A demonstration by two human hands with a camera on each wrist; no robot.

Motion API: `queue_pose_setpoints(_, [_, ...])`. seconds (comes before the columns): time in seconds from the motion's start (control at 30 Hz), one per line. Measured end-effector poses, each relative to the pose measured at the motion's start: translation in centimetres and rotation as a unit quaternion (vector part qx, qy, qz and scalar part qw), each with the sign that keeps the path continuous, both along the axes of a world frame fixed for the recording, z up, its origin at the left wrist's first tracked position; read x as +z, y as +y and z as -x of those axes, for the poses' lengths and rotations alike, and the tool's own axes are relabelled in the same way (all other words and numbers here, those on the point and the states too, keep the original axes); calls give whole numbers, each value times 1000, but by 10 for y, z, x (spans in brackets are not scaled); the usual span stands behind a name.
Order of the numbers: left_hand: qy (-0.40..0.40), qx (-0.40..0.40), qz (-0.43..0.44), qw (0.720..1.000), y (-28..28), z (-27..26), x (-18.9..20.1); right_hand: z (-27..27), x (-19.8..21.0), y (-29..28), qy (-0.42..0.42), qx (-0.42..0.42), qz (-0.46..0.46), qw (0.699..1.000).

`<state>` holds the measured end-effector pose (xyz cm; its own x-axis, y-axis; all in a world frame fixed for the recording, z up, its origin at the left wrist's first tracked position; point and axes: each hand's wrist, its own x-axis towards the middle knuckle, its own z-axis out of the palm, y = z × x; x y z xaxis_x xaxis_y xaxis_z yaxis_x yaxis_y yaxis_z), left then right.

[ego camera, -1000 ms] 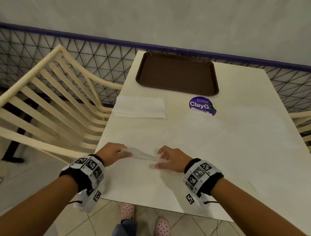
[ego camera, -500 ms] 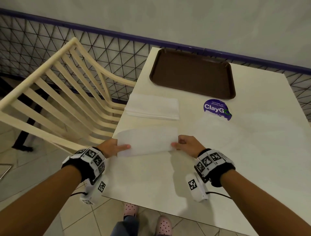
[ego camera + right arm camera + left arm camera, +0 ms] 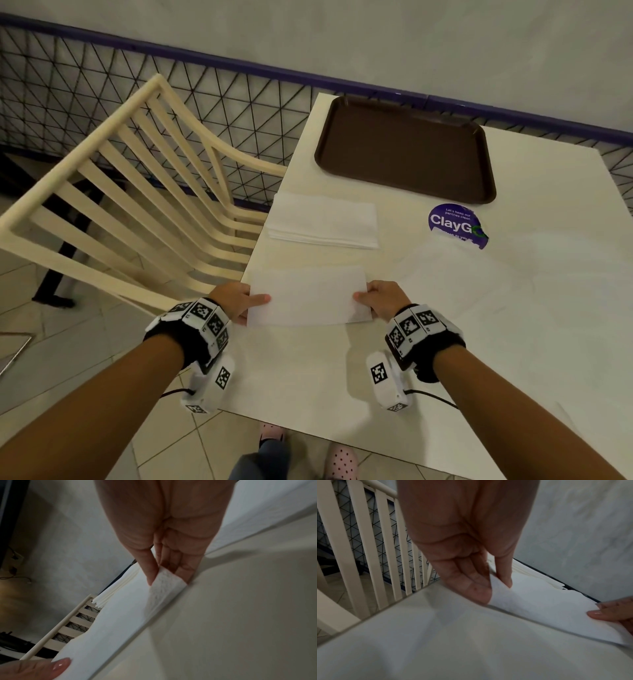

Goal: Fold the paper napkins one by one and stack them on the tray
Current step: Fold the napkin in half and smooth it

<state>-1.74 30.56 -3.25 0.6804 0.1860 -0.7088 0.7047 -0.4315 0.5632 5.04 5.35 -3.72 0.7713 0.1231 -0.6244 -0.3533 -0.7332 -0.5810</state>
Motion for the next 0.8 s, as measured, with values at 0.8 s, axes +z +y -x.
queue_pose_setpoints(0.8, [-117, -291, -367, 876, -70, 12, 10, 22, 23, 13, -120, 83, 84, 986])
